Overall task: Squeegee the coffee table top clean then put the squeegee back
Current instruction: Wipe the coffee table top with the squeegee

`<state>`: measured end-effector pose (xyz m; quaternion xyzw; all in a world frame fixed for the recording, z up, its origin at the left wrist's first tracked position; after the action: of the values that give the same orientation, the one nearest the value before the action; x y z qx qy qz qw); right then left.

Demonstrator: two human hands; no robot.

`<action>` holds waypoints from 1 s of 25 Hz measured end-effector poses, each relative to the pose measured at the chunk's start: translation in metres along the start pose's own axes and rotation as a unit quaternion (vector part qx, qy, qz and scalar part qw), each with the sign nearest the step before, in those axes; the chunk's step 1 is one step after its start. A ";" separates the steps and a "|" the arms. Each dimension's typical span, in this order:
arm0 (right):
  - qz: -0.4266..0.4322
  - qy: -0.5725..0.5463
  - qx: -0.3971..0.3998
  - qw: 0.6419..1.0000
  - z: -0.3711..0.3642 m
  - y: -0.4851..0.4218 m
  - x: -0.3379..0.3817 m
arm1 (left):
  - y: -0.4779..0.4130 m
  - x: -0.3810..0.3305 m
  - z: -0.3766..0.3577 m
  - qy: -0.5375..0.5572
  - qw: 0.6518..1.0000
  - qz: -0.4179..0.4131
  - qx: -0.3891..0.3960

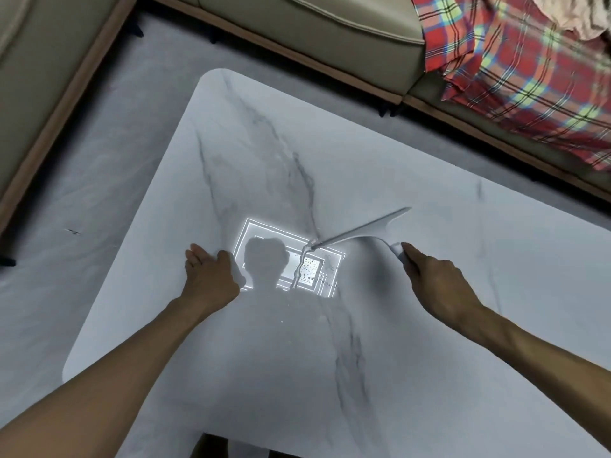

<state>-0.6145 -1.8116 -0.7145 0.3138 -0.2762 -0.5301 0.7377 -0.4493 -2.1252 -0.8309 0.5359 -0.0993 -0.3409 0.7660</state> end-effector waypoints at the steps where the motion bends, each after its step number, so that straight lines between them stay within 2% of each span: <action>1: -0.004 -0.005 -0.008 1.000 0.010 0.004 -0.005 | 0.000 0.001 0.000 -0.002 1.000 0.002 -0.004; 3: 0.011 -0.030 -0.061 0.998 0.039 -0.011 -0.013 | 0.001 0.005 -0.003 0.004 0.999 0.002 -0.033; 5: 0.017 -0.071 -0.112 0.991 0.072 -0.046 -0.012 | 0.008 0.002 -0.009 -0.003 0.995 -0.038 -0.096; 7: -0.001 -0.132 -0.141 0.981 0.097 -0.091 -0.009 | 0.014 -0.012 -0.020 -0.016 0.989 -0.088 -0.116; 9: -0.029 -0.155 -0.126 0.979 0.109 -0.122 -0.004 | 0.011 -0.031 -0.033 -0.027 0.989 -0.114 -0.090; 13: -0.052 -0.176 -0.087 0.979 0.091 -0.125 -0.001 | -0.001 -0.049 -0.043 -0.029 0.996 -0.080 -0.016; 14: -0.047 -0.169 -0.086 0.981 0.077 -0.115 -0.004 | -0.002 -0.051 -0.043 -0.034 0.997 -0.073 -0.001; 17: -0.030 -0.055 -0.077 0.995 0.024 -0.071 -0.019 | -0.005 -0.058 -0.039 -0.028 0.997 -0.064 0.024; 22: -0.031 -0.042 -0.009 0.999 -0.011 0.002 -0.040 | -0.002 -0.065 -0.034 -0.021 0.996 -0.053 0.062; 25: -0.008 -0.088 -0.067 0.994 0.025 -0.012 -0.035 | -0.001 -0.066 -0.034 -0.029 0.996 -0.052 0.062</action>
<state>-0.6508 -1.7853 -0.7098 0.2182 -0.3014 -0.5790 0.7254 -0.4811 -2.0583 -0.8318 0.5769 -0.1141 -0.3891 0.7091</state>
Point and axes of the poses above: each hand's wrist, its own y-axis away from the middle knuckle, its own z-axis out of the back of the hand, x = y × z, the point moved 2 cm from there along -y, towards the middle knuckle, and after that the axes turned 12 degrees about x, right-handed, at the moved point
